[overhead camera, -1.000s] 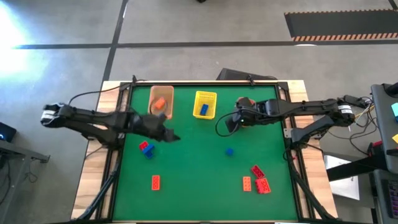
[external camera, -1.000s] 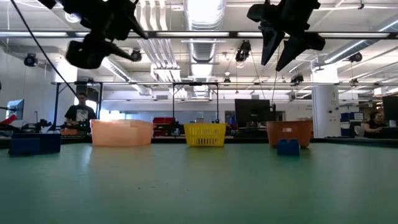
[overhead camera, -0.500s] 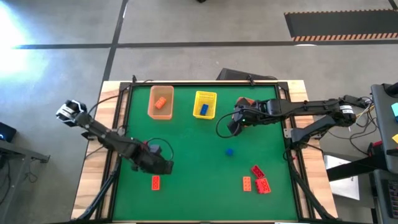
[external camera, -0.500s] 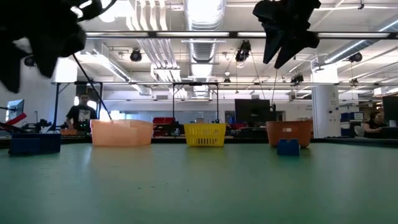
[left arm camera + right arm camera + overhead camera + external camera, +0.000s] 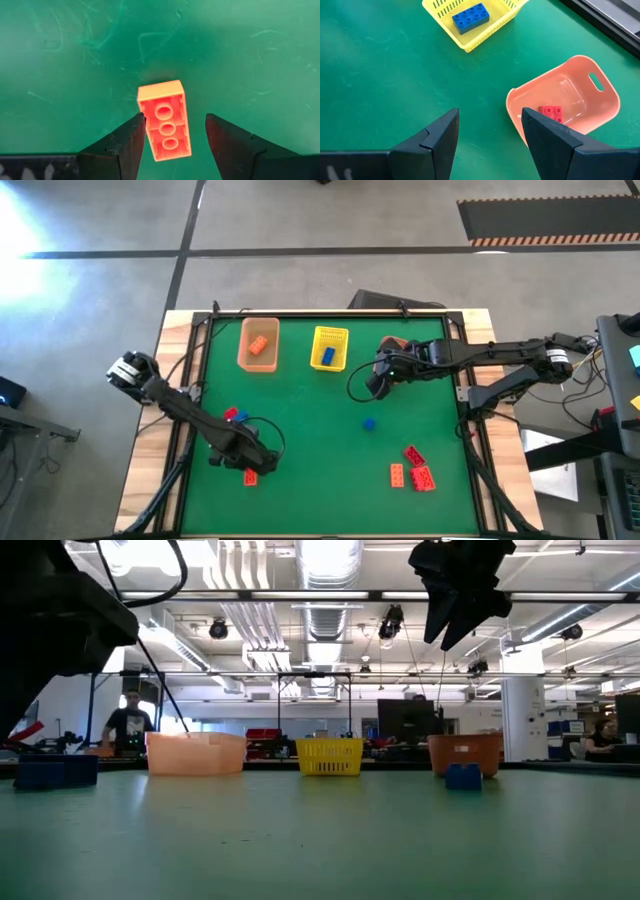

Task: Sort & place blocks by color
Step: Put the orange game piece into the light orange bin

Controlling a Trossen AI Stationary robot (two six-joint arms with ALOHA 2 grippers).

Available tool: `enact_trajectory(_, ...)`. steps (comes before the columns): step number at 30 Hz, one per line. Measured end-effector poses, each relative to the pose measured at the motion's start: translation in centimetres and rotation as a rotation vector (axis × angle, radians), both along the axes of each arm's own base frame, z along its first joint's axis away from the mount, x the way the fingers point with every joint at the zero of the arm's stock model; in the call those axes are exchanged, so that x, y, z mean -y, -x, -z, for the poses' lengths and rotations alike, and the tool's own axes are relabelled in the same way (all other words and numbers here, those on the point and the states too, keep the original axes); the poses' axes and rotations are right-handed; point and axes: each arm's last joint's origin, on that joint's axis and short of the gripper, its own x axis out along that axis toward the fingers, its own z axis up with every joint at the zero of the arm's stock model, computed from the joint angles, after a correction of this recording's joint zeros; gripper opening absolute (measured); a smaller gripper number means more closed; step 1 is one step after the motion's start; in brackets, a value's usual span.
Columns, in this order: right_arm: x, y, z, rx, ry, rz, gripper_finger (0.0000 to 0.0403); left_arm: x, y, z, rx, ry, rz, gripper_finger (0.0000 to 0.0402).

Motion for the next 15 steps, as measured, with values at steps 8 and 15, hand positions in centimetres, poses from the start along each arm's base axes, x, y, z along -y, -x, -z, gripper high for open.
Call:
enact_trajectory(8, 0.0, 0.0, 0.0, 0.000, 0.000, 0.000, 0.0205, 0.4, -0.3, 1.1, -0.043, -0.020, 0.010, 0.0191)
enact_trajectory(15, 0.0, 0.0, 0.0, 0.000, 0.000, 0.000, 0.0205, 0.5, -0.3, 0.2, -0.018, 0.003, 0.014, 0.0191)
